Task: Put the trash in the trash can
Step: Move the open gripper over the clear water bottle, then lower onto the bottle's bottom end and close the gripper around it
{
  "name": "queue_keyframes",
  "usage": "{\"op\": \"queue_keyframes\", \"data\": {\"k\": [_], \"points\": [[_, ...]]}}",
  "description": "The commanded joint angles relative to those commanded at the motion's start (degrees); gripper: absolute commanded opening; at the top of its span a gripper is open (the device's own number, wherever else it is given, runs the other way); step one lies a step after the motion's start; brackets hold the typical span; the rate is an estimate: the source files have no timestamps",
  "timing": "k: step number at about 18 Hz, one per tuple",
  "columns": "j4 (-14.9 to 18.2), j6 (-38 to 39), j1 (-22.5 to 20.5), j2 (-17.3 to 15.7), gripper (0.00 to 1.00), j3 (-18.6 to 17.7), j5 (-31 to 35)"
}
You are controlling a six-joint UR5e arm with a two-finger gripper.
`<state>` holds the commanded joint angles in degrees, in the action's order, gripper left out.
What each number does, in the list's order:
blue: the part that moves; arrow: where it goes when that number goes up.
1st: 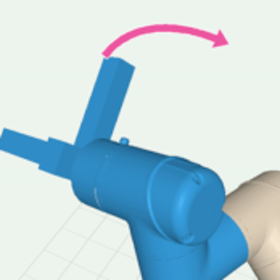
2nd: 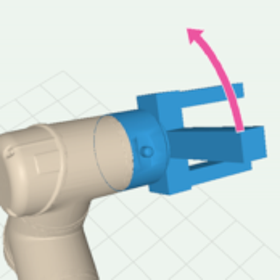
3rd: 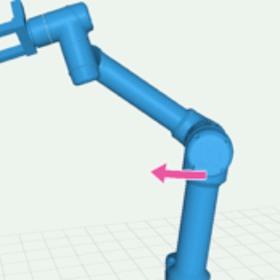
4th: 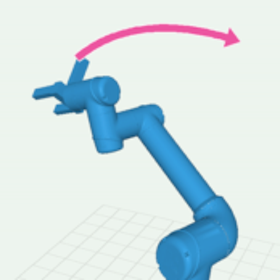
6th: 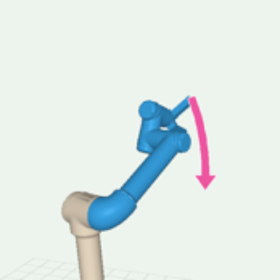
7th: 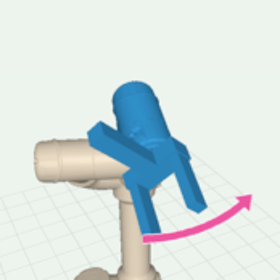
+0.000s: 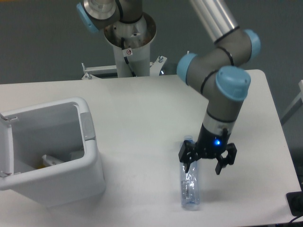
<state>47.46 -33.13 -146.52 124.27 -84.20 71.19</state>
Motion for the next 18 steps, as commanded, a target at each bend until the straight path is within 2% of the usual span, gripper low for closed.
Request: {"op": "queue_keyframes", "data": {"k": [3,7,15,18], "points": [[-1.31,0.35,1.84,2.90,1.00,-0.26,2.01],[-1.49,0.62,2.55,4.75,1.00,-0.17,2.98],[-1.49,0.62,2.64,6.25,1.00,0.71,3.78],[-1.41,0.79,2.73,6.69,1.00,0.79,5.97]]}}
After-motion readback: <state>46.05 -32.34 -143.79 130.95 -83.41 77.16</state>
